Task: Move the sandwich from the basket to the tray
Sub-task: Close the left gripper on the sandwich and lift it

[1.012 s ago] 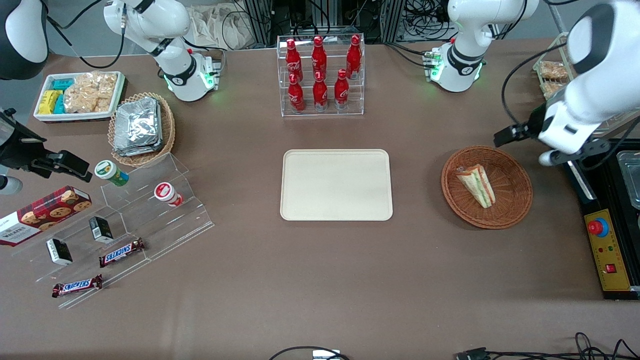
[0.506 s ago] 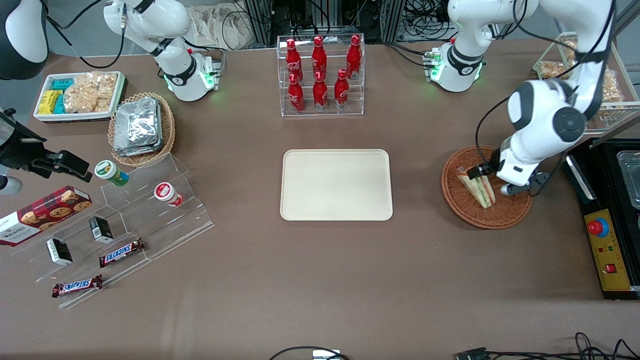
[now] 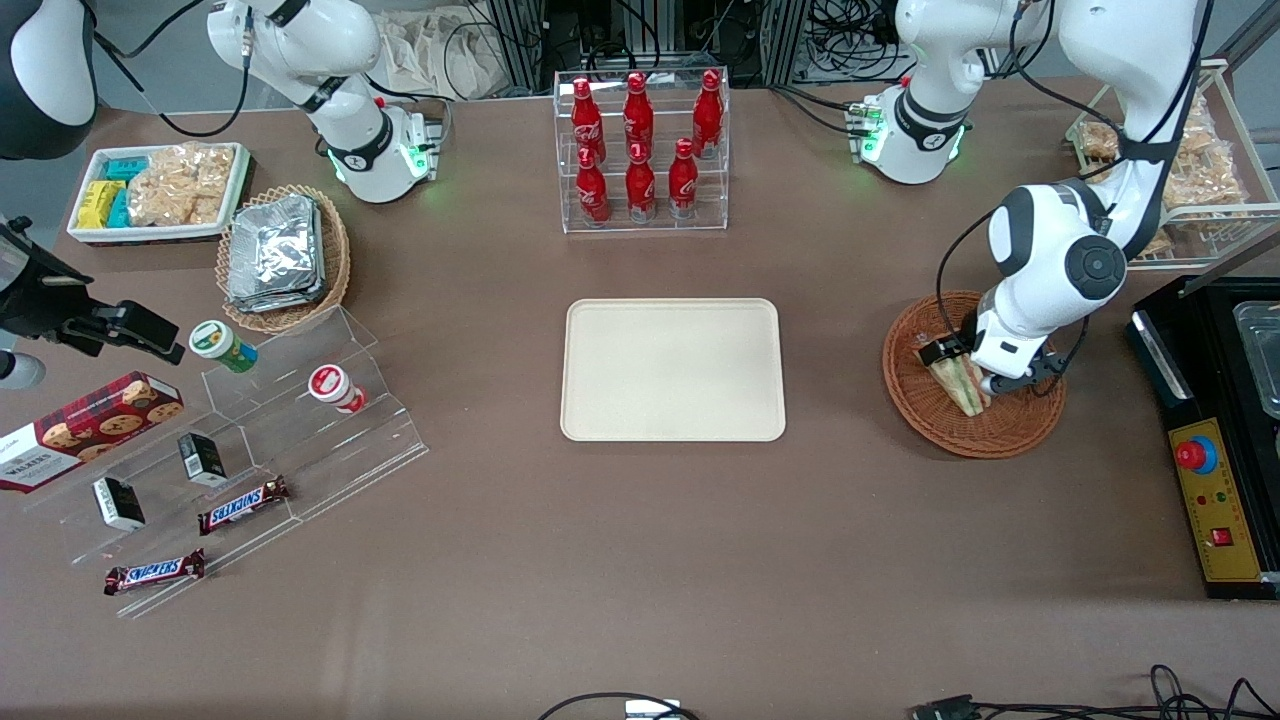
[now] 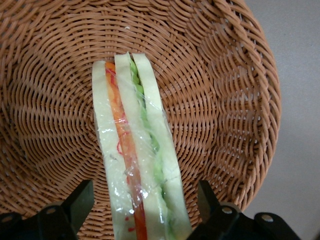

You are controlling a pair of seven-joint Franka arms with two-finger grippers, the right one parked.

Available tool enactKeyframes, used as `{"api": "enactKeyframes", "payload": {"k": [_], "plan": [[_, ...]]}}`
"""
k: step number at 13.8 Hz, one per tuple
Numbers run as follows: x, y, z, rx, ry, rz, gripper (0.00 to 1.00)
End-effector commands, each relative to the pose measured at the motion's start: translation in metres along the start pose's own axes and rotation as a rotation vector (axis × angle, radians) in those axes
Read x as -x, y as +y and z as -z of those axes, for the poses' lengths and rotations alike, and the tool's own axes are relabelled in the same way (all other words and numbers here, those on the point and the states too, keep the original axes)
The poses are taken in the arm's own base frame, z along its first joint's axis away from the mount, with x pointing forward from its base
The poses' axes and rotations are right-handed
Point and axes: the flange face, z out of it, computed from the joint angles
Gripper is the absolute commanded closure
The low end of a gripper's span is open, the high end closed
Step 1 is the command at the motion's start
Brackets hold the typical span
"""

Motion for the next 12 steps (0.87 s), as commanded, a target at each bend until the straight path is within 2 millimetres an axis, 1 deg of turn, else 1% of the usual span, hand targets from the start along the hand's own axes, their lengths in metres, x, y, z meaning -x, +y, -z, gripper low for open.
{"api": "enactKeyframes", "payload": {"k": [1, 3, 4, 6, 7, 8, 9, 10, 12], "plan": [[-0.001, 0.000, 0.006, -0.002, 0.022, 0.009, 1.00], [-0.002, 0.000, 0.011, 0.001, 0.031, 0.005, 1.00], [-0.003, 0.000, 0.019, 0.002, 0.034, 0.003, 1.00], [-0.001, 0.001, 0.048, 0.001, 0.026, -0.001, 1.00], [-0.003, 0.004, 0.068, -0.003, 0.018, -0.005, 1.00], [-0.007, 0.001, 0.088, -0.012, 0.002, -0.002, 1.00], [-0.014, -0.008, 0.118, -0.040, -0.007, -0.002, 1.00], [-0.021, -0.010, 0.151, -0.068, -0.043, -0.009, 1.00], [-0.028, -0.004, 0.219, -0.087, -0.107, -0.040, 1.00]]}}
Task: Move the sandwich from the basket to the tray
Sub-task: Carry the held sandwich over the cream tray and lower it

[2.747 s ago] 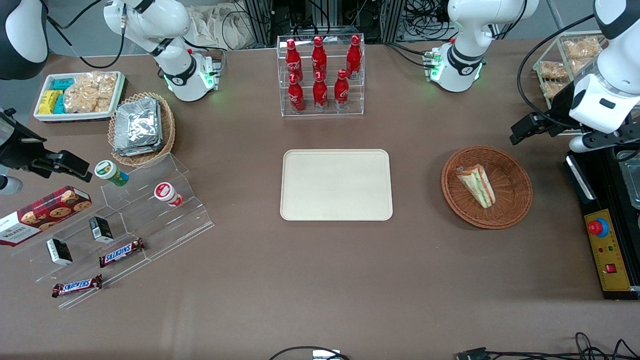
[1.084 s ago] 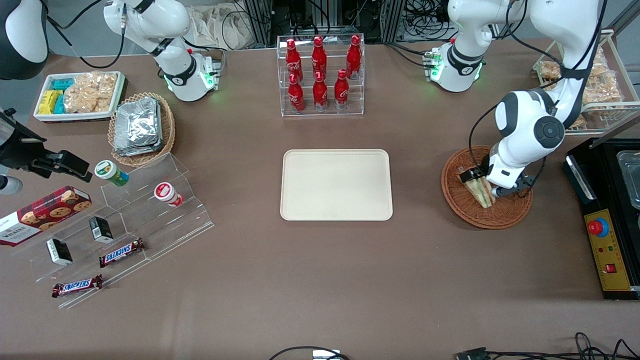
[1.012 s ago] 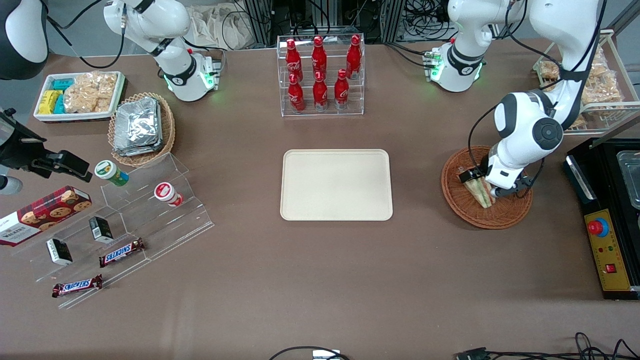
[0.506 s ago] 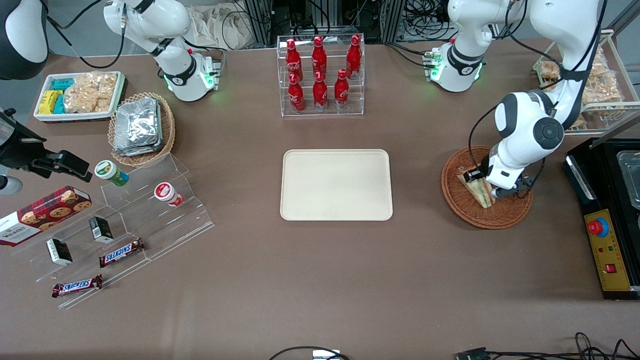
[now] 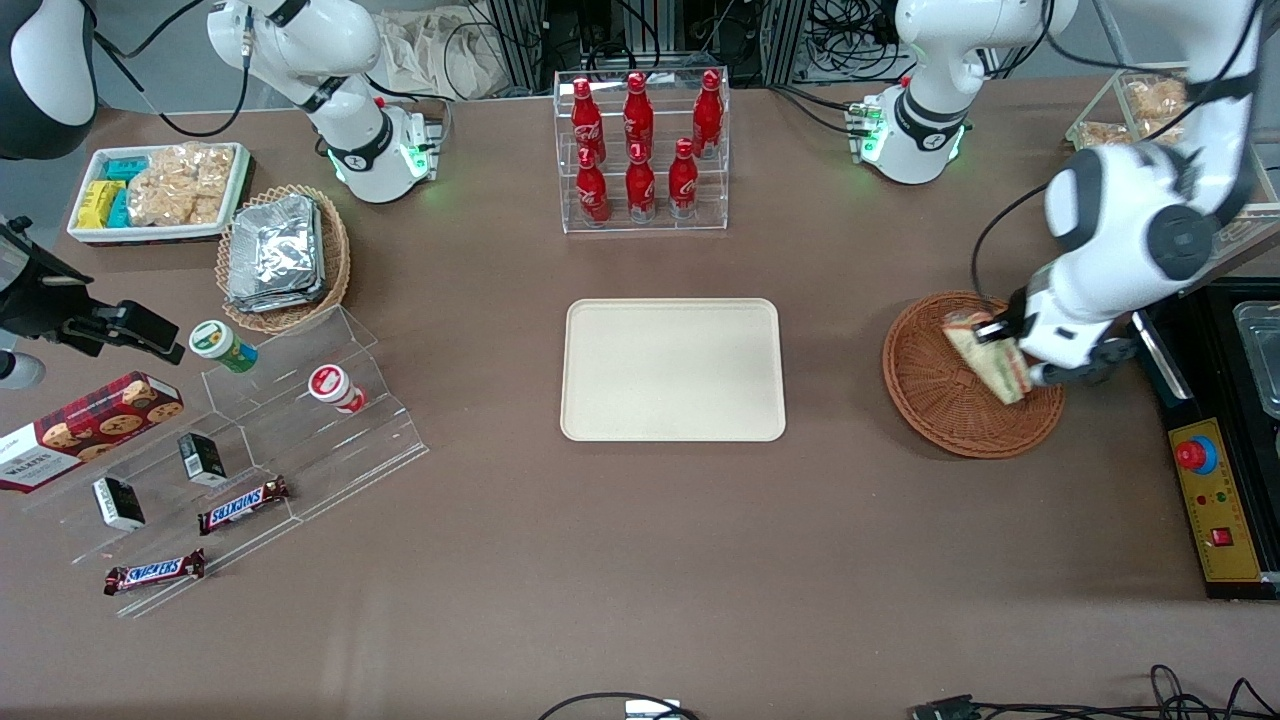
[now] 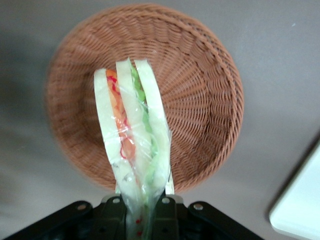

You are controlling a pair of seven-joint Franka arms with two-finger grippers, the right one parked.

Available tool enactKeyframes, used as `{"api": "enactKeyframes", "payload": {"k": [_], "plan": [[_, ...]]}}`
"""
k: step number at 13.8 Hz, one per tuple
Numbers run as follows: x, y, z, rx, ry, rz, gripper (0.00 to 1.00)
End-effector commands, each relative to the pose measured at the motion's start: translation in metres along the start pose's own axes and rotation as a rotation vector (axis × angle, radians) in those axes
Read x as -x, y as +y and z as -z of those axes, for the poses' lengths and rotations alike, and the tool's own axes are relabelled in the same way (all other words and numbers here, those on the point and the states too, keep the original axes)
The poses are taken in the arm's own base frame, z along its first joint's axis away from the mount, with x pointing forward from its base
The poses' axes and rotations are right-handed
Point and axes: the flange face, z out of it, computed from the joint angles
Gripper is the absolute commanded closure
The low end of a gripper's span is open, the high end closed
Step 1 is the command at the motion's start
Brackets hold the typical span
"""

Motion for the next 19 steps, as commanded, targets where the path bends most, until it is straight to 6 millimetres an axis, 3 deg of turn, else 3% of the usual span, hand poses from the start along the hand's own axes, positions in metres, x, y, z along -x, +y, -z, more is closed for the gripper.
{"api": "enactKeyframes", "payload": {"k": [1, 3, 5, 7, 8, 11, 14, 16, 19], "plan": [[-0.002, 0.000, 0.094, -0.029, -0.037, -0.033, 1.00], [0.010, 0.004, 0.147, -0.032, -0.046, -0.050, 1.00], [0.025, 0.022, 0.183, -0.040, -0.060, -0.089, 1.00], [0.043, 0.054, 0.191, -0.048, -0.067, -0.157, 1.00], [0.061, 0.090, 0.189, -0.060, -0.058, -0.224, 1.00], [0.113, 0.197, 0.169, -0.095, -0.037, -0.391, 1.00], [0.152, 0.287, 0.150, -0.032, 0.004, -0.312, 1.00], [0.166, 0.317, 0.131, -0.007, 0.019, -0.320, 1.00], [0.155, 0.333, 0.062, -0.011, 0.011, -0.337, 1.00]]}}
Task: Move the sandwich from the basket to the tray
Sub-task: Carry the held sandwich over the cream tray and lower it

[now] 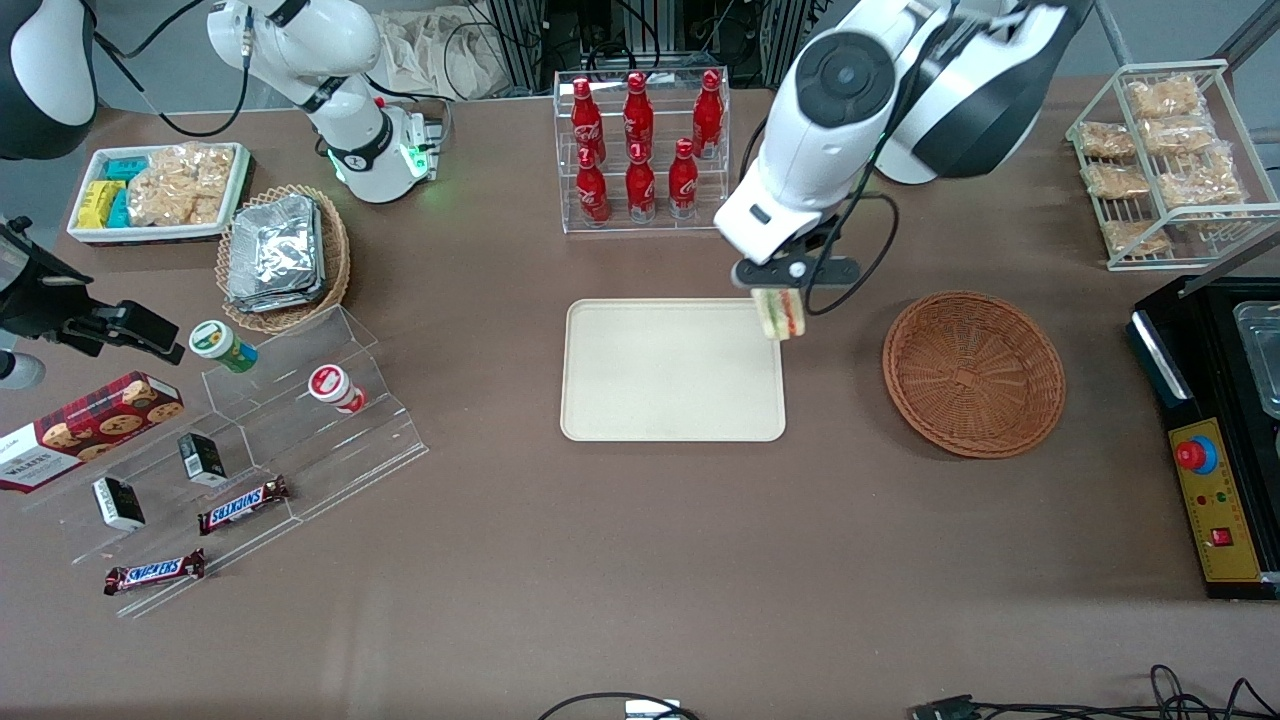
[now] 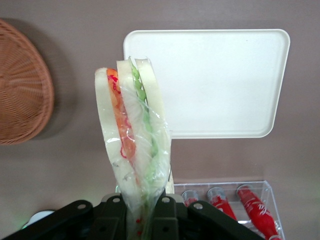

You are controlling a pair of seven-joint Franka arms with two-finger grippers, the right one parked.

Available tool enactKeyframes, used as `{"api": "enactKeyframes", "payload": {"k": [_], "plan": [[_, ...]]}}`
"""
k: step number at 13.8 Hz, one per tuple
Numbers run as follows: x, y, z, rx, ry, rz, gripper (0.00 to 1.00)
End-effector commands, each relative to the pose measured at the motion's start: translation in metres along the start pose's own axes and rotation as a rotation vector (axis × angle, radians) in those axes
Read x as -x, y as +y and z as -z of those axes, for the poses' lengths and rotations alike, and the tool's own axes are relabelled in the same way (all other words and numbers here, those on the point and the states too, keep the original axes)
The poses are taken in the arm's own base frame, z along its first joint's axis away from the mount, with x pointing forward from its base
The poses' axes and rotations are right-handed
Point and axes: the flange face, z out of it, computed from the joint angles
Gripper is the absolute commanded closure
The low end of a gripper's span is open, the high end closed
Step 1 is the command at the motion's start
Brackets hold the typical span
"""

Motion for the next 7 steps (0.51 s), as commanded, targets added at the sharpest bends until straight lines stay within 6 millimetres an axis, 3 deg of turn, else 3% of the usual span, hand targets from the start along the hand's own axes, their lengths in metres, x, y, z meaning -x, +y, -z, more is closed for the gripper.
{"api": "enactKeyframes", "payload": {"k": [1, 3, 7], "plan": [[-0.026, 0.002, -0.072, -0.012, 0.002, 0.000, 1.00], [-0.045, 0.005, -0.130, 0.030, -0.020, 0.000, 1.00], [-0.073, 0.009, -0.221, -0.009, 0.015, 0.016, 1.00]]}}
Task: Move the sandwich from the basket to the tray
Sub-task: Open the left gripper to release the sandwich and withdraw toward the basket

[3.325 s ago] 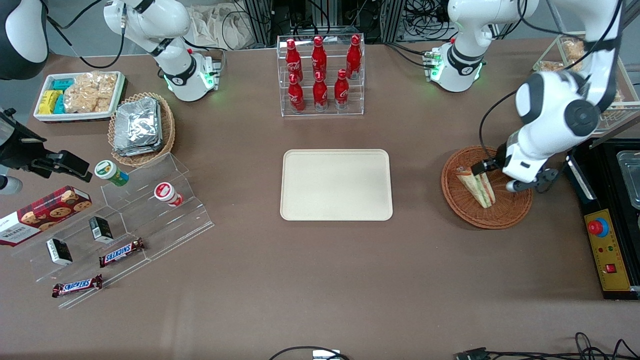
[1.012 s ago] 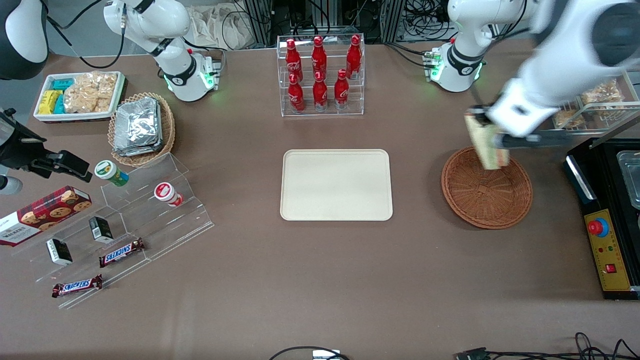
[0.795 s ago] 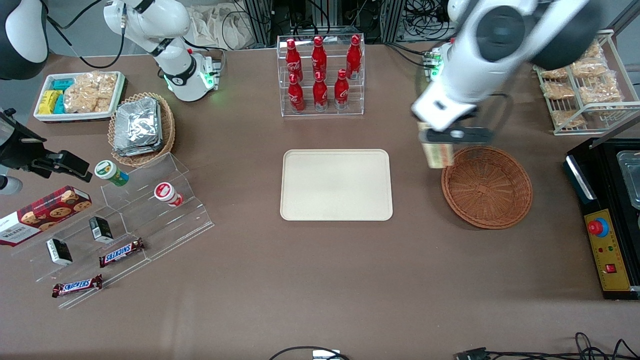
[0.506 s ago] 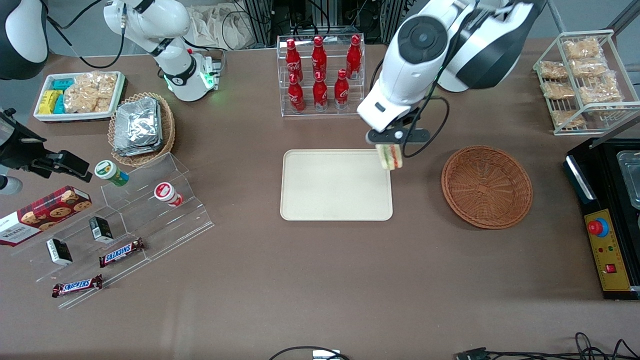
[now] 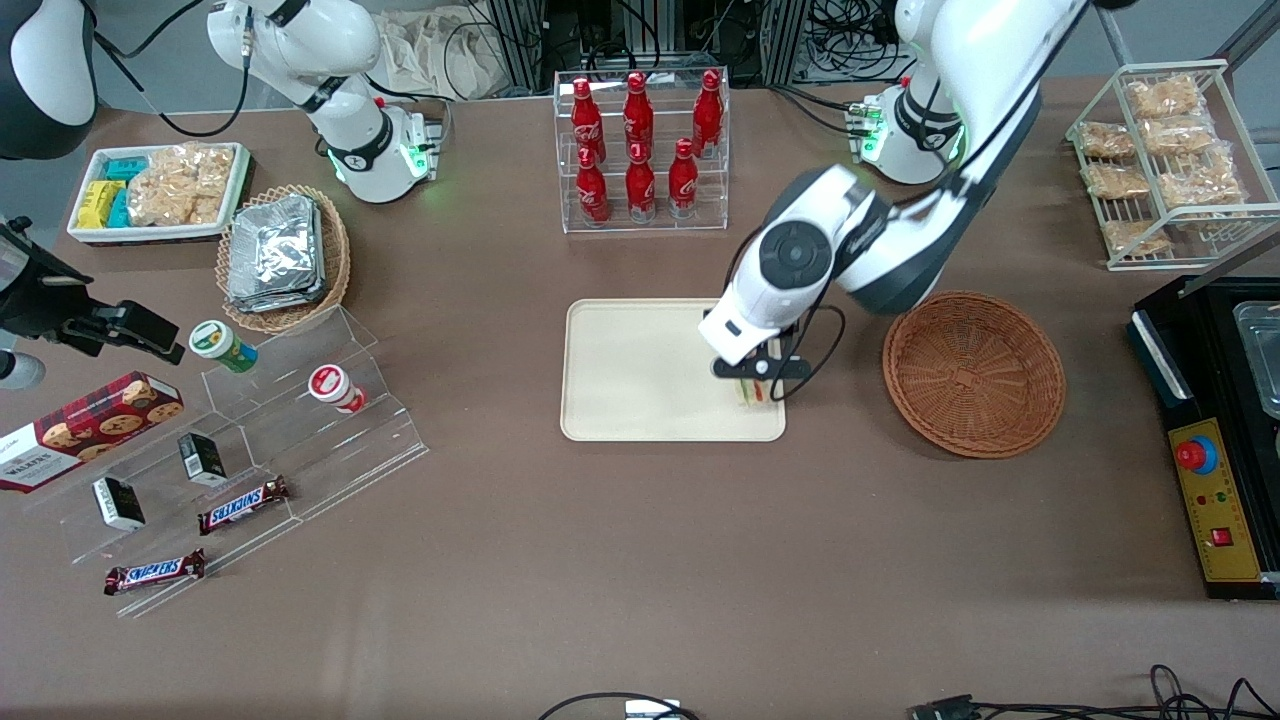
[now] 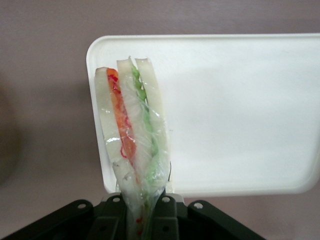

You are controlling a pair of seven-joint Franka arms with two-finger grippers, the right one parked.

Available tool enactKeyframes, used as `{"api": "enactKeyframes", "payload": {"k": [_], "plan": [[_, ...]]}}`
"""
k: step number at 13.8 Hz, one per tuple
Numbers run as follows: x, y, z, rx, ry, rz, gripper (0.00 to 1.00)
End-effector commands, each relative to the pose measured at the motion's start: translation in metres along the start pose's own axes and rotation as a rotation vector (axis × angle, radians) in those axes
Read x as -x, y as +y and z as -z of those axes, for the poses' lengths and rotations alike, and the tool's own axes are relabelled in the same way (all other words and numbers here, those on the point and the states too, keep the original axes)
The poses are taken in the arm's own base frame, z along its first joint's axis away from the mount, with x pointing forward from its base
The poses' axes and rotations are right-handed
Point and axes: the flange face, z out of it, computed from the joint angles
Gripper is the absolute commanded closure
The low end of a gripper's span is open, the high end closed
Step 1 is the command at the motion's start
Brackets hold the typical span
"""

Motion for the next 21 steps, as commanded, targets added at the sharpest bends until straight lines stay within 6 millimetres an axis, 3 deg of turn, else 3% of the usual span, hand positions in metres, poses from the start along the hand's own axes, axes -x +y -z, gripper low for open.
{"api": "enactKeyframes", "payload": {"k": [1, 4, 5, 6, 7, 9, 10, 12, 14, 17, 19, 21], "plan": [[-0.009, 0.013, -0.042, -0.030, 0.021, 0.007, 1.00], [-0.013, 0.011, -0.062, -0.049, 0.024, -0.013, 1.00], [-0.013, 0.010, -0.062, -0.048, 0.024, -0.012, 0.88], [-0.014, 0.009, -0.061, -0.050, 0.023, -0.009, 0.39], [-0.014, 0.008, -0.059, -0.053, 0.025, -0.009, 0.00], [-0.014, 0.001, -0.045, -0.075, 0.019, 0.015, 0.00], [-0.014, -0.009, -0.019, -0.093, 0.035, 0.039, 0.00], [0.001, -0.027, 0.055, -0.089, 0.050, 0.112, 0.00], [0.006, -0.066, 0.121, -0.053, 0.085, 0.177, 0.00], [0.016, -0.156, 0.187, -0.073, 0.068, 0.171, 0.00], [0.021, -0.226, 0.209, -0.090, 0.050, 0.191, 0.00], [0.033, -0.298, 0.218, -0.079, 0.080, 0.191, 0.00]]}}
